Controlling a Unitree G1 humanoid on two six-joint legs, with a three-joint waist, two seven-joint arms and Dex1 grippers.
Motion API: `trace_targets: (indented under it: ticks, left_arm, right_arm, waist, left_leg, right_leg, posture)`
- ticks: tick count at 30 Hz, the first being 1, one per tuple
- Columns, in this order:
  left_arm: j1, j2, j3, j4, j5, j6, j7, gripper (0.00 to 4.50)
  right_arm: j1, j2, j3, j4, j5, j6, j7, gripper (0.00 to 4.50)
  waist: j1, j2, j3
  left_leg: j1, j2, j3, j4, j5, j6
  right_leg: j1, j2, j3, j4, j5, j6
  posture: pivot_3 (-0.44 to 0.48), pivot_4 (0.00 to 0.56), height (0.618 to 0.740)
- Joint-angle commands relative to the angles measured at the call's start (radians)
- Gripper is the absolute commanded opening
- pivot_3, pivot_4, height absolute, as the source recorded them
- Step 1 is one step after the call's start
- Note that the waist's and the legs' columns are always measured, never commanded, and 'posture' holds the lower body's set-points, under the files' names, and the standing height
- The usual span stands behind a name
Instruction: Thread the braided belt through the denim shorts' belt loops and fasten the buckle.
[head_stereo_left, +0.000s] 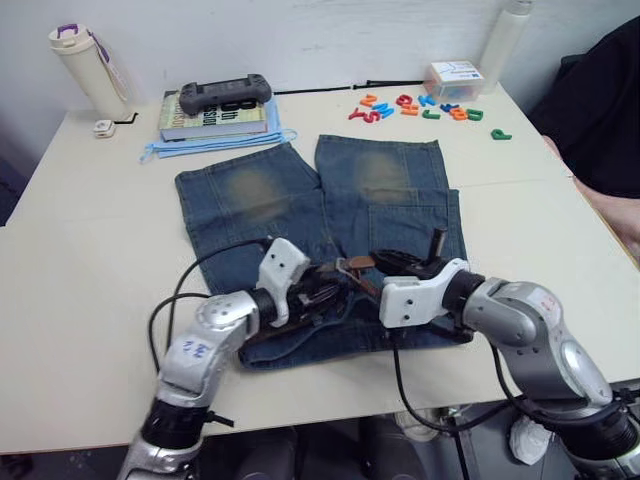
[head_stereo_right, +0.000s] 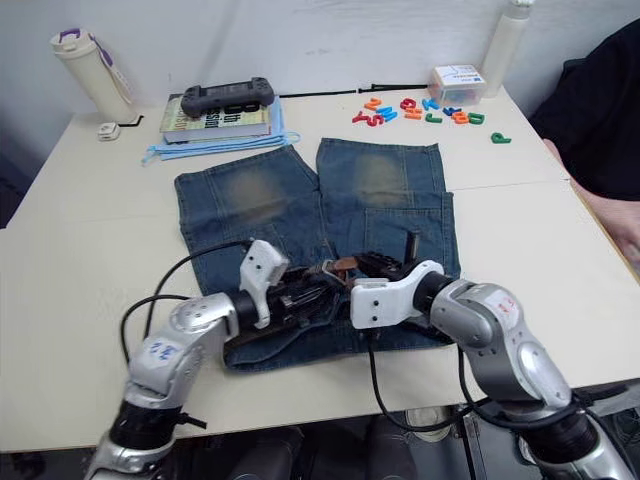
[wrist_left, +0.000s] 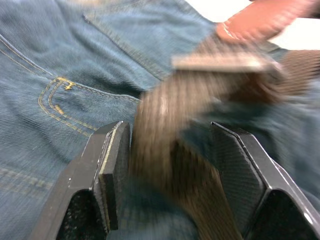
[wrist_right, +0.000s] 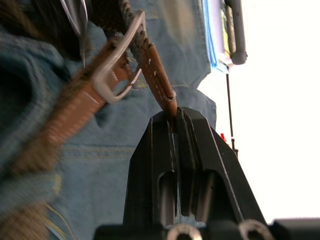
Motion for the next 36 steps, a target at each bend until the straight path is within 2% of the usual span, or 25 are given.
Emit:
trace_targets:
  ticks: [1,6,10,19,27,36]
  left_arm:
    - [0.035,0.04,0.066,-0.062,-0.095,-0.025,-0.075,2.91]
    - [0.029,0.065,0.075,-0.063,-0.157,-0.044,-0.12,2.91]
    - [-0.012,0.046,0.065,-0.048,-0.178,-0.057,-0.108,2.91]
    - [-0.123,-0.1,0.088,-0.031,-0.274,-0.043,-0.003,2.91]
    - [-0.173,-0.097,-0.045,0.118,-0.167,-0.131,-0.036,2.91]
    - [-0.135,-0.071,-0.086,0.144,-0.157,-0.157,-0.072,2.91]
  right_arm:
    - [-0.039,-0.044,-0.094,-0.022,0.098,-0.06,0.023,0.0]
    - [-0.085,-0.107,-0.128,-0.004,0.208,-0.129,0.087,0.0]
    - [-0.135,-0.141,-0.117,0.03,0.212,-0.176,0.102,0.0]
    - [-0.131,-0.122,-0.078,0.005,0.244,-0.179,0.118,0.0]
    - [-0.139,-0.112,-0.082,-0.004,0.276,-0.181,0.118,0.0]
    - [-0.177,-0.116,-0.138,-0.003,0.321,-0.128,0.123,0.0]
  waist:
    - [0.003,0.0,0.0]
    - [0.007,-0.001,0.001]
    - [0.006,-0.001,0.001]
    - [0.006,-0.002,0.002]
    - [0.007,-0.002,0.002]
    - [0.006,-0.002,0.002]
  left_leg:
    - [0.0,0.0,0.0,0.0,0.0,0.0]
    - [0.0,0.0,0.0,0.001,0.0,0.0]
    - [0.0,0.0,0.0,0.001,0.0,0.0]
    - [-0.002,0.001,0.0,0.002,0.0,0.0]
    - [-0.001,0.001,0.0,0.003,0.0,0.0]
    - [-0.001,0.001,0.0,0.002,0.0,0.0]
  right_leg:
    - [0.0,0.0,0.0,0.0,0.0,0.0]
    - [0.002,0.0,-0.001,0.0,0.0,0.0]
    - [0.001,0.0,-0.001,0.0,0.0,0.0]
    - [0.0,0.001,0.0,-0.001,0.0,-0.001]
    - [0.0,0.001,0.0,0.0,0.0,-0.001]
    - [0.0,0.001,0.0,0.0,0.0,0.0]
  posture:
    - [0.0,0.15,0.73]
    - [0.0,0.15,0.73]
    - [0.0,0.15,0.73]
    - [0.0,0.15,0.73]
    - [0.0,0.15,0.73]
    - [0.0,0.15,0.73]
